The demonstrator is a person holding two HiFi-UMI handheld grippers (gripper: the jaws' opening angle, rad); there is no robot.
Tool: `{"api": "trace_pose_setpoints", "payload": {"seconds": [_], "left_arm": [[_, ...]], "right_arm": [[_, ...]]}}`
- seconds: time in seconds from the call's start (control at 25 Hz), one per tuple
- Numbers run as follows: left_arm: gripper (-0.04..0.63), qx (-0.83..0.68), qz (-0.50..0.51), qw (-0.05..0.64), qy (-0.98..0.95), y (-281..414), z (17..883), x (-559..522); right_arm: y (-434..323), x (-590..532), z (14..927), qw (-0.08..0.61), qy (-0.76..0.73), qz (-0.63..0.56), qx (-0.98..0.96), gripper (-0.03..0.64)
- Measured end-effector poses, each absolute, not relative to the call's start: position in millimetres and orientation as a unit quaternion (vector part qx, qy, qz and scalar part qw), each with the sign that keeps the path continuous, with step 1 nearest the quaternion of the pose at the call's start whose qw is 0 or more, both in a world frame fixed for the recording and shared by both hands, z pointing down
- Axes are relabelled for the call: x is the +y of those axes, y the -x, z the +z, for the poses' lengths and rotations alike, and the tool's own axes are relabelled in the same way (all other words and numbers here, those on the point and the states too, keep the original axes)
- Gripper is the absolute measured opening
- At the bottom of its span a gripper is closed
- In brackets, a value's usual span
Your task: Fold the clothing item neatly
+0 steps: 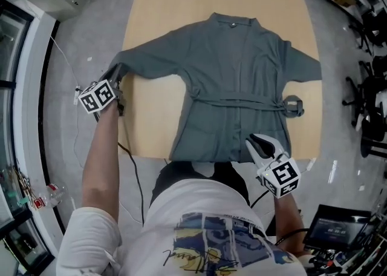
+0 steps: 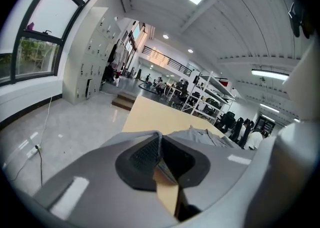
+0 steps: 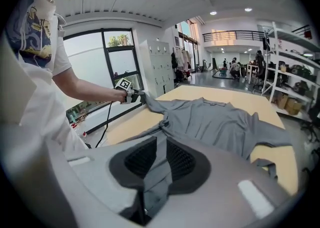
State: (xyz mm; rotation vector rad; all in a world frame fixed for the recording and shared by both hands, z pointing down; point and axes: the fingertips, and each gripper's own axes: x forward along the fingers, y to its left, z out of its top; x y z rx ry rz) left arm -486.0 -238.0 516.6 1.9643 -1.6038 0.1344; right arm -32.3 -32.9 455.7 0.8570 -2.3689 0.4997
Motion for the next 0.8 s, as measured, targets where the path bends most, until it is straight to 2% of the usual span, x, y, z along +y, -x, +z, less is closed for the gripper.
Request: {"api": "trace_pose_setpoints", "payload": {"seconds": [0.8], "left_arm": [[0.025,-0.543,0.086,0.204,-0.810,282,427,-292]], "right_arm": [[-89,-37,466,0.235,-0.345,0.205,-0.885,0.049]]}}
